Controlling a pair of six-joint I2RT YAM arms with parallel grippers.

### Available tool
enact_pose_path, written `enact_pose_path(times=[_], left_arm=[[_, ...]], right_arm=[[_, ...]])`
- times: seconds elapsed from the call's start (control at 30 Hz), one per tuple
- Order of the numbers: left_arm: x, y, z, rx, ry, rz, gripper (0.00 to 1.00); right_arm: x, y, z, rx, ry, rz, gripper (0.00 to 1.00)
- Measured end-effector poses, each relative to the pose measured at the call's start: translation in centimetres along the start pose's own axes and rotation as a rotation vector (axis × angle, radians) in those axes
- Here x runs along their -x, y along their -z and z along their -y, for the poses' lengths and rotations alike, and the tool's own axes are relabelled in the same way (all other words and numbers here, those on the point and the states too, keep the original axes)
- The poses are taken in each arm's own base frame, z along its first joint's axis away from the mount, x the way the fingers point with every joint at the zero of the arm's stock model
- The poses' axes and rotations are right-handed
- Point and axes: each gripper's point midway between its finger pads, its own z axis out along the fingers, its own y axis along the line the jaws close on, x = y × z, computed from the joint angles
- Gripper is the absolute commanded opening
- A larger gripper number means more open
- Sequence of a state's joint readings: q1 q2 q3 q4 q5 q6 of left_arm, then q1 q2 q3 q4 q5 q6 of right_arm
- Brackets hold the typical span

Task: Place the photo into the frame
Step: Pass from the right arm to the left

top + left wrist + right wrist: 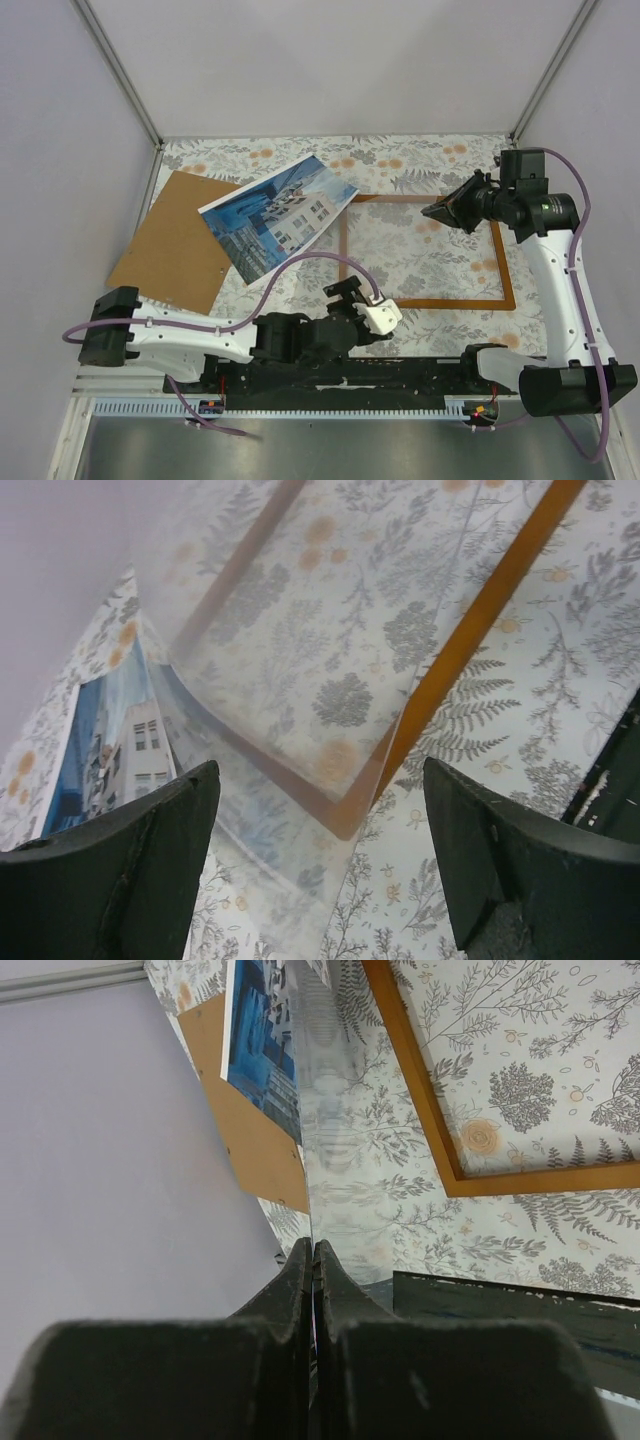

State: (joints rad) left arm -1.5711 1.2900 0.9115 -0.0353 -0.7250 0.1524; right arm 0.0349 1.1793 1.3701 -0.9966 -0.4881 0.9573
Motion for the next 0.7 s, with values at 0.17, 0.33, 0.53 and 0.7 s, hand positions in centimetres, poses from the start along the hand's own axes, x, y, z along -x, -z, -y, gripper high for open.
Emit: enact_pose_path(times=[0.17,0.33,0.53,0.7], left_arm=[[-0.8,-0.4,-1.2,0.115,-0.054,0.014,0.71],[0.0,-0.3,-2.5,0.203,-0.074,0.05,0.5],[0.8,0.1,-3.0,0.284,-0.114,0.082,0.14],[1.7,0.7,-3.7,0.345,-0.144,0.106,0.02]], right_arm=[[-0.1,0.5,-0.5,0.002,-0.021,0.002,0.0],[-0.1,0.8,-0.7,0.003,-0.032,0.002,0.0],[-0.2,0.9,-0.7,-0.001,-0.048,0.0,0.0],[-0.2,1.1,-0.8,-0.003,-0.048,0.003,0.31]])
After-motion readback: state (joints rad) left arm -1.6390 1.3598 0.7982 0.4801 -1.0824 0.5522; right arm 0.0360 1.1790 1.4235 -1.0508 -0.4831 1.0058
